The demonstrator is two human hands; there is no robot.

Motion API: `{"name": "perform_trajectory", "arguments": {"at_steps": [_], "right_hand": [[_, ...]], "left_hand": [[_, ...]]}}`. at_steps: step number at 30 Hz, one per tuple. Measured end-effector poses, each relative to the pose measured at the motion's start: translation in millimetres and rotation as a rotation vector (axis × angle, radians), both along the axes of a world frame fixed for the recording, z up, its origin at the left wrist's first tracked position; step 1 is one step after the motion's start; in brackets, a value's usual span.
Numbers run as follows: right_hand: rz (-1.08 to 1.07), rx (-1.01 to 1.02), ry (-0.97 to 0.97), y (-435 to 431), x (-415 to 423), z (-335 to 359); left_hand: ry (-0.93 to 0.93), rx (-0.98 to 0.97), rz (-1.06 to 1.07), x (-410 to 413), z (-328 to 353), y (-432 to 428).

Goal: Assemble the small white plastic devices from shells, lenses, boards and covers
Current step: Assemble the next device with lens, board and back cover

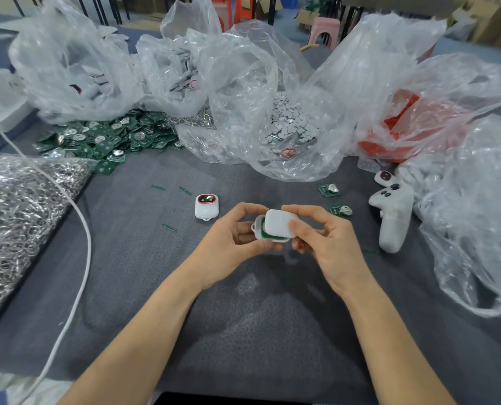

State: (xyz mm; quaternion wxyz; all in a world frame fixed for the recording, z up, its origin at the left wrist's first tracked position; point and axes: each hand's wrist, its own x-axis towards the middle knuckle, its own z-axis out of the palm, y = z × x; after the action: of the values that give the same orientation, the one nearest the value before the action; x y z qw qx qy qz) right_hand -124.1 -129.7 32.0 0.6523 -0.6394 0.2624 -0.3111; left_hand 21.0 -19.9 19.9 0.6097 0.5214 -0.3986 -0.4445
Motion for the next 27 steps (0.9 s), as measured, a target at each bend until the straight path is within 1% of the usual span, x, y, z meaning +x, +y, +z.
{"name": "perform_trajectory", "arguments": {"at_steps": [3,8,10,12,14,16,27], "right_hand": [[0.008,-0.065,0.033,2.1,1.5,0.2],[0.065,-0.087,0.076,3.8,3.2,-2.0],[0.055,-0.109,0.084,3.4,3.0,-2.8],[0.038,-0.126,0.088,2.9,3.1,-3.4],[0.028,-0.151,0.091,3.1,3.5,-3.7],[0.021,-0.179,0.092,3.3,3.6,-3.9],[0.009,-0.192,0.117,2.2,3.4,-9.3]], "left_hand": [[-0.011,0.000,-0.006,0.5,-0.6,0.2],[-0.031,0.001,-0.003,0.7,-3.4,-1.0],[-0.042,0.002,0.005,0.7,-3.2,-1.0],[-0.018,0.001,0.009,-0.2,-1.6,-0.5],[0.068,-0.014,0.013,-2.1,-0.5,-0.4],[0.113,-0.020,0.030,-3.0,-0.4,-1.1],[0.077,0.007,0.062,-0.6,-6.2,-1.7]]}}
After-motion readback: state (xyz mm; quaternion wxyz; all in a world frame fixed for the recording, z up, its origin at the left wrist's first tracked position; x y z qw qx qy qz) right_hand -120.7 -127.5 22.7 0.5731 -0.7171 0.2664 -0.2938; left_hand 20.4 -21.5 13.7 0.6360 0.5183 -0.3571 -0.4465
